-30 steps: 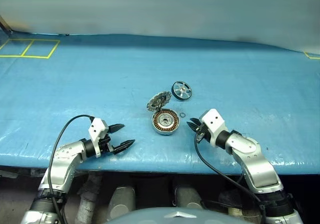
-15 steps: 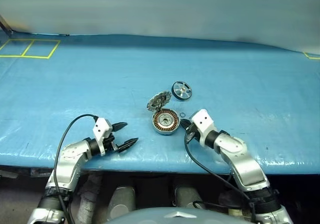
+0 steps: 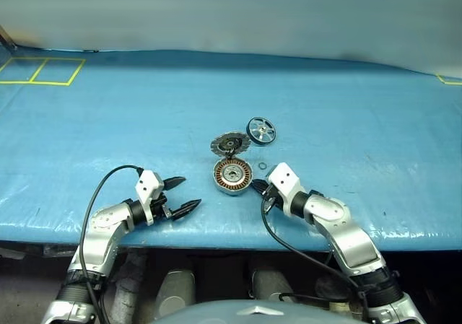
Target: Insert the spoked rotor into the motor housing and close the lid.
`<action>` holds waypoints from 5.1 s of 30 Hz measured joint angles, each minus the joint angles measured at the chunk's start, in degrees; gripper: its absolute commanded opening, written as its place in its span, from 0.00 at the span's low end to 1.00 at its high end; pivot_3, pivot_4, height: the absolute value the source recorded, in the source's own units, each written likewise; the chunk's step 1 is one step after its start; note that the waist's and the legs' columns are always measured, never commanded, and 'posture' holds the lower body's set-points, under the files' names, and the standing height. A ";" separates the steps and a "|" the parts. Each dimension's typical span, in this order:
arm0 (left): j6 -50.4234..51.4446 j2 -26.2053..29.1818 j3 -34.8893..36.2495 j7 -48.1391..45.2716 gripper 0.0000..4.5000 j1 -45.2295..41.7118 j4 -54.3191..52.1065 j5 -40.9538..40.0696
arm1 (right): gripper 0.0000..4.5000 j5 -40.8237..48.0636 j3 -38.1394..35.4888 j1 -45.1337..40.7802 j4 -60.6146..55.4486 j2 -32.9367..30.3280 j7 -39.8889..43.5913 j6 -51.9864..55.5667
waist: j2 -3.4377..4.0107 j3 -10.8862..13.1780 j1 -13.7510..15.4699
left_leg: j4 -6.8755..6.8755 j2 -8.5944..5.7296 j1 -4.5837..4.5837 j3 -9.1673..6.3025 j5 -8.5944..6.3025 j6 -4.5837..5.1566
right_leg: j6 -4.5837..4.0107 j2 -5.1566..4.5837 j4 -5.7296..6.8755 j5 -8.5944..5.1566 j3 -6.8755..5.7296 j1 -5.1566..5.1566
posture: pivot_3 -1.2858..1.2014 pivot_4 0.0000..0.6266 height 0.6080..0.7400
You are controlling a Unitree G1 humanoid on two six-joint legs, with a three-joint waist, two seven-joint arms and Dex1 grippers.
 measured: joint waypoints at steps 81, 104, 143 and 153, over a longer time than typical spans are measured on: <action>11.69 -1.32 -4.86 6.48 1.00 2.05 -16.95 0.94 | 0.16 5.80 -4.54 3.28 -10.20 3.13 -5.77 0.07 | 0.03 0.01 -0.05 | 0.02 0.07 0.00 -0.01 -0.01 0.03 | -0.16 0.09 0.01 -0.10 0.03 0.00 | 0.52 0.24 1.00; -9.40 -1.61 -3.43 -2.97 1.00 -4.69 9.64 1.34 | 0.16 3.20 3.72 -6.90 3.23 6.87 -3.74 1.08 | 0.06 -0.06 -0.06 | 0.04 0.06 0.14 0.00 0.00 0.02 | -0.03 0.10 0.08 -0.01 0.02 0.08 | 0.52 0.24 1.00; -9.73 -2.08 -2.15 -2.84 1.00 -3.05 8.37 1.51 | 0.66 1.45 4.41 -7.47 5.17 7.41 -3.71 -1.59 | 0.15 -0.16 -0.24 | 0.01 0.06 0.14 0.00 -0.01 0.03 | 0.03 0.10 0.05 0.02 0.03 0.09 | 0.52 0.24 1.00; -9.72 -2.08 -2.12 -2.86 1.00 -2.88 8.14 1.50 | 0.66 3.51 3.80 -6.86 3.36 6.71 -1.91 -0.45 | 0.15 -0.16 -0.21 | -0.03 0.06 0.13 -0.01 -0.02 0.04 | 0.03 0.10 0.04 0.03 0.03 0.08 | 0.52 0.24 1.00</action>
